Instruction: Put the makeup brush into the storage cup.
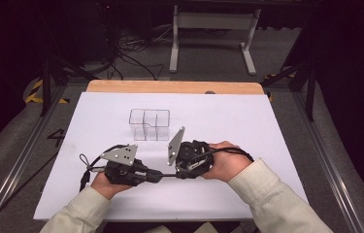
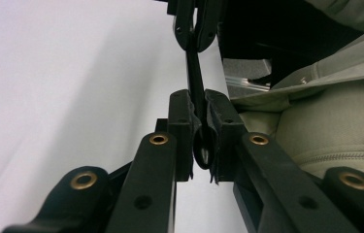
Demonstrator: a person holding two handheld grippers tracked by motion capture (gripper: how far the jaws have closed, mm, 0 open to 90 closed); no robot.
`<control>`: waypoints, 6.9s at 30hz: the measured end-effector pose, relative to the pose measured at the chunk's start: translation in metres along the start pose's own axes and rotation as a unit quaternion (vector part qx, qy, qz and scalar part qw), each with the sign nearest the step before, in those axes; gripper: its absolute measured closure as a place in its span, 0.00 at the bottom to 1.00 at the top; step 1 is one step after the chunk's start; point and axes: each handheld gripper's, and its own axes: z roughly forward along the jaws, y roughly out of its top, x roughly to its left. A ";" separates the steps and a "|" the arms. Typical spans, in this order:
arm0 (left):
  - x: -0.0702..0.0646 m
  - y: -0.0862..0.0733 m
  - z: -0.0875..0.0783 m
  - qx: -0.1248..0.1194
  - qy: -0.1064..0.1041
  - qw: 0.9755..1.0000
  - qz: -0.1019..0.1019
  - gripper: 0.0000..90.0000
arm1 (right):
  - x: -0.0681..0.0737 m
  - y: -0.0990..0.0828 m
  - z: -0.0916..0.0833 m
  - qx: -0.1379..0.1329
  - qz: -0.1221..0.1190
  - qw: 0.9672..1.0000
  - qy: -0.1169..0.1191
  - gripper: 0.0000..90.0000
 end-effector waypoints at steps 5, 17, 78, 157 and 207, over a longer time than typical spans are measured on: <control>-0.001 0.000 0.001 0.004 0.009 1.000 0.005 0.92 | 0.000 0.000 0.001 0.003 -0.001 1.000 0.000 0.93; -0.004 -0.002 -0.007 -0.017 0.033 0.999 0.001 0.92 | -0.004 -0.019 -0.011 -0.095 0.045 0.994 -0.031 0.61; -0.001 -0.009 -0.015 -0.055 0.028 0.998 0.002 0.92 | 0.009 -0.099 0.009 -0.311 0.097 0.943 -0.059 0.85; 0.007 0.007 0.009 0.067 -0.006 0.998 -0.009 0.72 | 0.002 -0.064 0.014 -0.180 0.055 0.982 0.000 0.94; 0.006 0.009 0.006 0.068 0.008 0.998 0.000 0.93 | -0.001 -0.080 0.003 -0.260 0.089 0.961 -0.034 0.37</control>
